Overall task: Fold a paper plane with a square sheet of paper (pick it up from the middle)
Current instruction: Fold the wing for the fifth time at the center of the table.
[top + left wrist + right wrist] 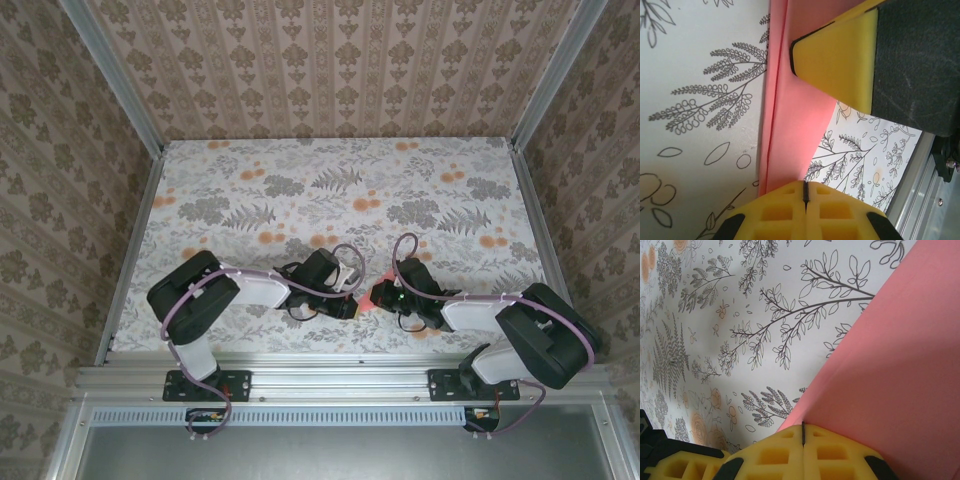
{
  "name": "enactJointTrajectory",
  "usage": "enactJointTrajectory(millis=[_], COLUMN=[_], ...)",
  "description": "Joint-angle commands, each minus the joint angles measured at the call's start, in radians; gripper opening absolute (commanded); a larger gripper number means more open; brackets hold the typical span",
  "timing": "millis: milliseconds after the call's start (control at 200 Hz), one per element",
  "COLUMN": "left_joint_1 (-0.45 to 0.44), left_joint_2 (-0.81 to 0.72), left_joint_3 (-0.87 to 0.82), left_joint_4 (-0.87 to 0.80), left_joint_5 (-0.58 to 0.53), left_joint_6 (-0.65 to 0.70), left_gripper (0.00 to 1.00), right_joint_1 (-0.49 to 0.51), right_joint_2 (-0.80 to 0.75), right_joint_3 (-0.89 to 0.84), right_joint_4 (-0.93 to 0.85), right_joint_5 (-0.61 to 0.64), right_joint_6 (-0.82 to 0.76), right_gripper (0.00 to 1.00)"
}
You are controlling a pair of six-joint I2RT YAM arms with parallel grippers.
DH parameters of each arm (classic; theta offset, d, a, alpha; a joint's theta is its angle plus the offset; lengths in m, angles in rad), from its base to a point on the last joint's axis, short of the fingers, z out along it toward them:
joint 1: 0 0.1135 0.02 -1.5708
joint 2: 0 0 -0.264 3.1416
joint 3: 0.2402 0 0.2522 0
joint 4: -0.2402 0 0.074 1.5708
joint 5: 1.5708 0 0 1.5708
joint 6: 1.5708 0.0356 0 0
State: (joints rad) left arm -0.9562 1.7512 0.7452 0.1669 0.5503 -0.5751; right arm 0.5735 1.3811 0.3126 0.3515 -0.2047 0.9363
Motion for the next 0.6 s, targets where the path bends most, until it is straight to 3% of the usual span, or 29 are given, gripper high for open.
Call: enactJointTrajectory(millis=[0, 595], left_joint_1=[-0.014, 0.002], left_joint_2=[-0.011, -0.062], left_joint_3=[-0.052, -0.163], left_joint_4=[-0.137, -0.167], left_joint_5=[0.0, -0.026], left_joint_6=[0.034, 0.051], left_gripper=[0.0, 0.0], right_joint_1=[-0.027, -0.047], right_joint_2=[0.032, 0.031], right_joint_3=[-0.041, -0.038], right_joint_4=[-0.198, -0.205], right_joint_5=[0.08, 0.061], right_joint_6=[-0.035, -0.058], right_gripper=[0.02, 0.01])
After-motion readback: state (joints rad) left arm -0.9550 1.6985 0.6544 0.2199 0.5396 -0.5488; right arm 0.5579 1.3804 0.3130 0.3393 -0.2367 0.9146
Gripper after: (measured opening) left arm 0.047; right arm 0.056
